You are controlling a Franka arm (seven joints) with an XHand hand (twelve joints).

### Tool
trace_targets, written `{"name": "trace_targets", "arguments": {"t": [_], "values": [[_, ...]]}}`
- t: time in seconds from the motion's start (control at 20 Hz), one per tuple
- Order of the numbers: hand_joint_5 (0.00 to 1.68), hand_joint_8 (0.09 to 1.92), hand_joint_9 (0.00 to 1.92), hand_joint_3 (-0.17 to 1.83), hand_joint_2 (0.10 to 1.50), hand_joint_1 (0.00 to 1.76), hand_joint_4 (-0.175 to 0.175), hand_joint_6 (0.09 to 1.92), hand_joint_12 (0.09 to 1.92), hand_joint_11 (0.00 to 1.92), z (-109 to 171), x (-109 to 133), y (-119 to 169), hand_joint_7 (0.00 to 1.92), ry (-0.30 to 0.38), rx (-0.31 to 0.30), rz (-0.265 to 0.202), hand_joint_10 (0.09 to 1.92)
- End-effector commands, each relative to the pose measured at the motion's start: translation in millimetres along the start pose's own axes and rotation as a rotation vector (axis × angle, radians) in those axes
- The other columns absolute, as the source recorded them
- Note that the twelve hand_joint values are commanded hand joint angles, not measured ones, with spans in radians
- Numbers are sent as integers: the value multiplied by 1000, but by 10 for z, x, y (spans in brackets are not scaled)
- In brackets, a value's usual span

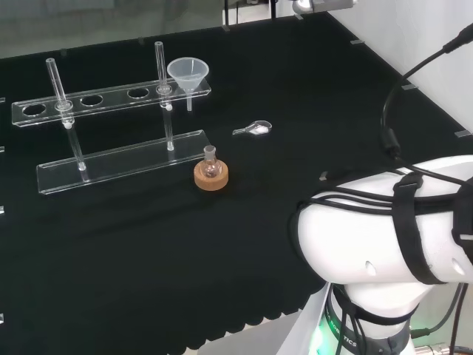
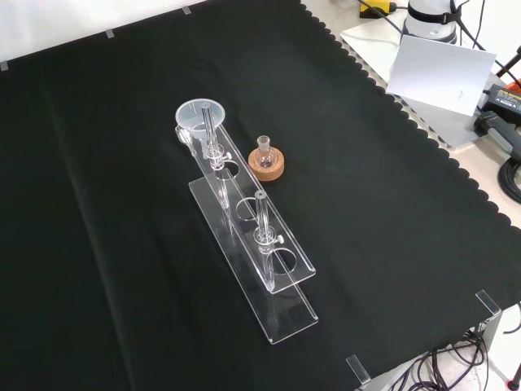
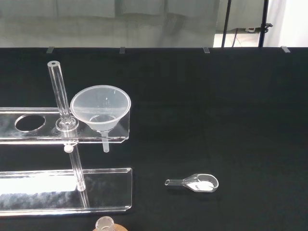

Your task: Pick up the funnel from the transparent funnel stand.

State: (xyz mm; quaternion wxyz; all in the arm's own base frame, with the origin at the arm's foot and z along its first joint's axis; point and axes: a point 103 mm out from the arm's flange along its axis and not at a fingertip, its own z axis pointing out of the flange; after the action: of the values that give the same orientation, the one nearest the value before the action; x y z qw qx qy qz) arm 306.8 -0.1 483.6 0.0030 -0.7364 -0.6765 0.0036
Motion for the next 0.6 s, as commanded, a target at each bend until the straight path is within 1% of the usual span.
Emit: {"name": "trace_targets", "arguments": {"t": [0.05,0.1,0.2,0.45,0.6], "values": [[183,530,187,542,1137,1,-13,236,1287,204,-4,-6,4,15,-8,-7,2,664],[209,536,183,480,1169,0,-12,170,1317,184,-10,21,0,8,-10,-7,3,662],[233,541,180,420,1199,0,-12,105,1343,167,-12,18,5,1,-5,-11,3,661],[243,541,178,397,1211,0,-12,87,1349,159,-4,23,27,0,-4,-16,16,659],[246,540,177,394,1212,0,-13,87,1349,157,35,-1,114,0,-17,-5,31,659]]}}
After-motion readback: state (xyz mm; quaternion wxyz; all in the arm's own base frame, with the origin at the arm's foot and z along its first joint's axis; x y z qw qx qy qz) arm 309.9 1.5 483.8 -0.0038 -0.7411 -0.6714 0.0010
